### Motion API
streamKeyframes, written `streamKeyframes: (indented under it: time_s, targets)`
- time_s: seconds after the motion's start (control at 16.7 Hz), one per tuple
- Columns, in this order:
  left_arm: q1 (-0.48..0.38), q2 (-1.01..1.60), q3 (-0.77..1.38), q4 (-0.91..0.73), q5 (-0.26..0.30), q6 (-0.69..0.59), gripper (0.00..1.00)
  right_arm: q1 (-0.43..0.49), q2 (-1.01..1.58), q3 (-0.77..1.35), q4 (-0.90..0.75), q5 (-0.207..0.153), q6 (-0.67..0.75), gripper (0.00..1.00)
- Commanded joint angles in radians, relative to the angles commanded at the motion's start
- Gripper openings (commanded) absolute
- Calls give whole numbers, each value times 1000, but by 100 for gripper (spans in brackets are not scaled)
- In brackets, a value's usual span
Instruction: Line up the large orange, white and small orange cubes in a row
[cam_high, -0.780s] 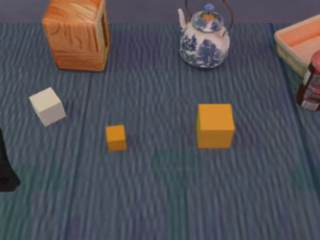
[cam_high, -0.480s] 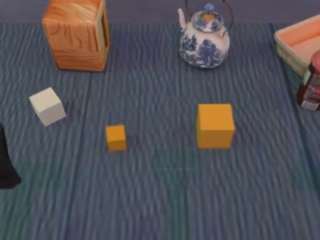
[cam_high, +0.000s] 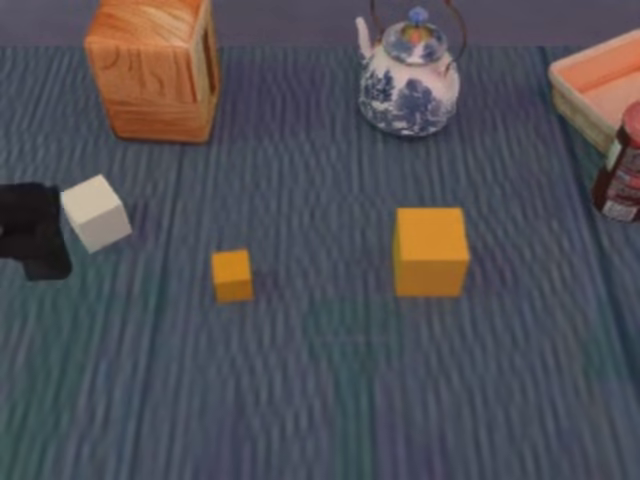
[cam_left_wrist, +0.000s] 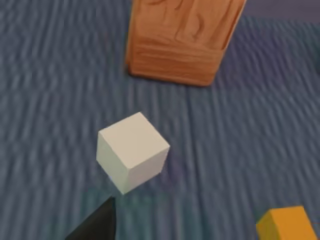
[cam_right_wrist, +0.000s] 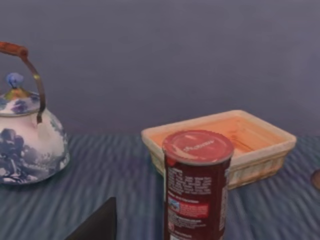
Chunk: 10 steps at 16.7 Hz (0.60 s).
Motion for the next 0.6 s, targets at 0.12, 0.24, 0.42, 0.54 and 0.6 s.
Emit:
streamKeyframes:
  time_s: [0.12,0.24,0.42,0.54,0.6]
  targets:
    - [-43,239,166,-115,0,-58,100,0,0,0,0,0,0,100]
    - [-87,478,330,-233,0,-116,100,0,0,0,0,0,0,100]
    - [-150,800,563,-400,1,-199,100,0,0,0,0,0,0,100]
    - [-188,980,705,-499,2,-249,100,0,0,0,0,0,0,100]
    - [-205,1061,773,-543,2,-272,100,0,0,0,0,0,0,100]
